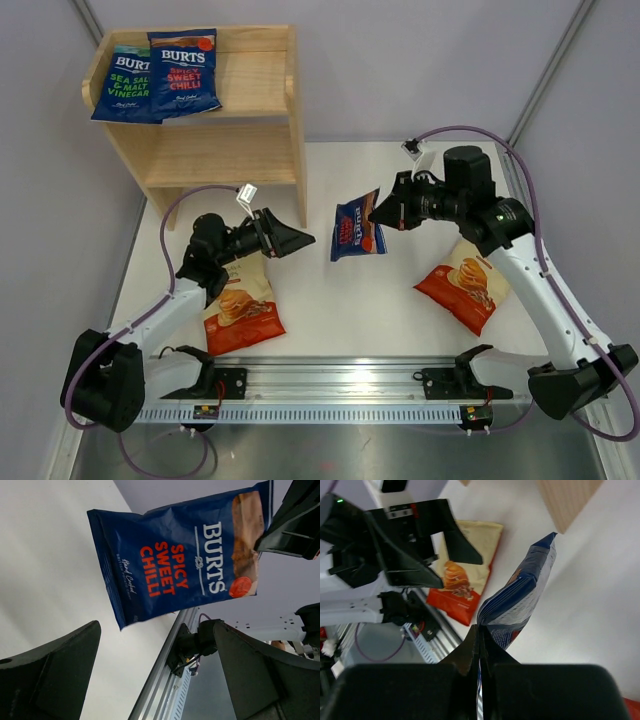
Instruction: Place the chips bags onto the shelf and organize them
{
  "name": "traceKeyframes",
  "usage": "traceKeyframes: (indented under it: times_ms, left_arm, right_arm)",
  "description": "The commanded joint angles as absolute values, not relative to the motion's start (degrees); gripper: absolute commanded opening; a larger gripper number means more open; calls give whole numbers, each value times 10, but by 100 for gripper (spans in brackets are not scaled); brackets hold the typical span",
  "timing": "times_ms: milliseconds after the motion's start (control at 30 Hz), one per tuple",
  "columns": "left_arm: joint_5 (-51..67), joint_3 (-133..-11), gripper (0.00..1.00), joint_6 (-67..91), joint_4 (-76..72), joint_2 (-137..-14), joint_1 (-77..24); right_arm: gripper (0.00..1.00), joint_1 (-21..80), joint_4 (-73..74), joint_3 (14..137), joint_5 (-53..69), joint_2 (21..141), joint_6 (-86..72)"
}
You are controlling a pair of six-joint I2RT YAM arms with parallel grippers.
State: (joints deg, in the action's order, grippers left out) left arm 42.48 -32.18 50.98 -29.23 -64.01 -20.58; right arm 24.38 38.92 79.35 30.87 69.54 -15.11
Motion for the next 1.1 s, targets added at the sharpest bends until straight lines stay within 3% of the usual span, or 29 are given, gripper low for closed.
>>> traceKeyframes:
  times_ms: [0, 367, 667, 733, 867, 933, 1067]
  left_arm:
    - [471, -316, 99, 543, -416, -650, -212]
    - [475, -330, 99, 598, -480, -667, -261]
    - [468, -324, 98, 730, -702, -697, -304]
    - [466, -323, 93, 749, -748, -700, -307]
    - [464, -318, 65, 780, -791, -697, -308]
    - [461, -316, 57, 775, -778, -686, -308]
    - [447, -306, 47, 712, -685, -647, -308]
  right_arm:
    - [0, 250, 365, 834, 428, 665, -152]
    - [0, 251, 251, 855, 567, 640, -233]
    - [0, 252, 174, 824, 601, 622, -279]
    - [0, 251, 178, 822, 597, 619, -276]
    - [0, 252, 193, 818, 578, 612, -252]
    - [0, 251, 203, 818, 569, 611, -239]
    - [0, 251, 229, 823, 547, 614, -216]
